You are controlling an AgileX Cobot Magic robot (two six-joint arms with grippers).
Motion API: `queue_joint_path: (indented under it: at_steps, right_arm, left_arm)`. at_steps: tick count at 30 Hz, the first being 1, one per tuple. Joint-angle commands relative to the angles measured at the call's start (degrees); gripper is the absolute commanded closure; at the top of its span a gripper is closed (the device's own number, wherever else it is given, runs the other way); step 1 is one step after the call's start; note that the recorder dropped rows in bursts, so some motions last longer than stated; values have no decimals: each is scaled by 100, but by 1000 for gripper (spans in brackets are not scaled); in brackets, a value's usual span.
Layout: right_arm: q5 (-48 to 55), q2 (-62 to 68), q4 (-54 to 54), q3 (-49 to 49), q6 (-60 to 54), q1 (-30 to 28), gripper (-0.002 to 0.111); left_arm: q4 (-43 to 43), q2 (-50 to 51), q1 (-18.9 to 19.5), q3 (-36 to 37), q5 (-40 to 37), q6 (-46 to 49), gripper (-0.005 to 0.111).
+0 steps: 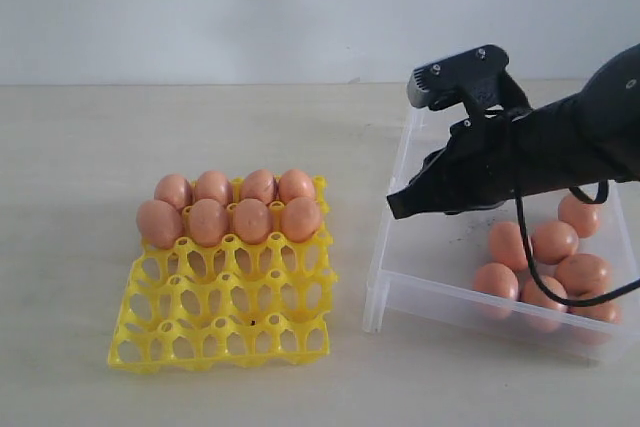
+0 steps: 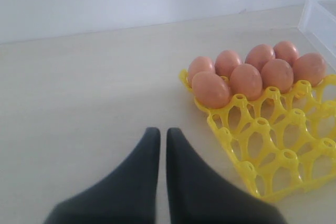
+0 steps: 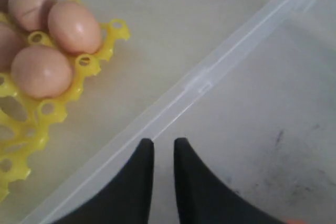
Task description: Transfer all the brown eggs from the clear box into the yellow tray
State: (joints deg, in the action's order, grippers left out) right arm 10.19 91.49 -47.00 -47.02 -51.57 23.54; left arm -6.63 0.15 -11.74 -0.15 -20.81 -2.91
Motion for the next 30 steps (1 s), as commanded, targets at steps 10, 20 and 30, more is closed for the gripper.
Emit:
queue_joint_path:
  at_steps: [10, 20, 30]
  right_arm:
    - [2522, 304, 3237, -735, 3933, -1095, 69]
    - [2425, 304, 2994, -963, 3579, -1148, 69]
    - [618, 304, 3434, -963, 3248, -1091, 69]
  left_arm:
    - [-9, -15, -31, 15, 19, -44, 103]
    - [-9, -15, -31, 15, 19, -44, 103]
    - [-9, -15, -31, 15, 19, -44, 103]
